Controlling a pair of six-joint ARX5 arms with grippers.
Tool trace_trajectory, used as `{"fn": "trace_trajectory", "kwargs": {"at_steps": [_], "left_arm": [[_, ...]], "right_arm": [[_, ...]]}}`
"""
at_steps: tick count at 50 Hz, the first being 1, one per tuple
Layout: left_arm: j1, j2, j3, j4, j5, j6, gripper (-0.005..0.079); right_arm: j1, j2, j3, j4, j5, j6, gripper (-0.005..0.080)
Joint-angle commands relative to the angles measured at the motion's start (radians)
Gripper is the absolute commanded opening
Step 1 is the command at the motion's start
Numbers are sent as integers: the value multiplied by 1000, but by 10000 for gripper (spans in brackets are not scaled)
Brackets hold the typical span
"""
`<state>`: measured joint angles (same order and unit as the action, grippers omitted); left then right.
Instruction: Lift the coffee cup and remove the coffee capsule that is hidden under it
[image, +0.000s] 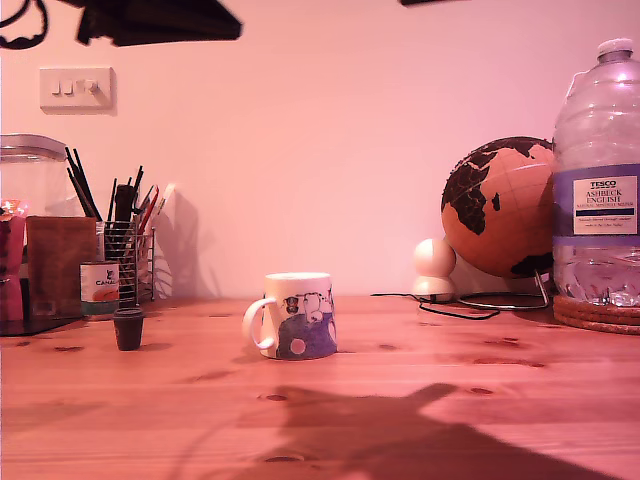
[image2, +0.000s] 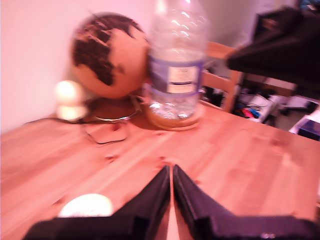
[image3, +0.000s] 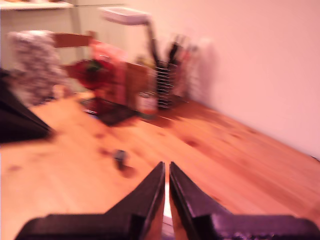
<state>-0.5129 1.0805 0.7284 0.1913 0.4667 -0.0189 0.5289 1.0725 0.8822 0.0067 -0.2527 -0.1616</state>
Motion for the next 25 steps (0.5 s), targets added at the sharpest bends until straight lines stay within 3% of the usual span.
{"fn": "trace_trajectory", "kwargs": {"at_steps": [1,25], "left_arm": [[-21,-6,-5,19,0,-1,-19],[-53,-7,-5,11,0,-11,-19]], "right_arm": [[16,-11,5,-12,-2,8,-12],[19,-11,5,-243,1,8,-12]]}}
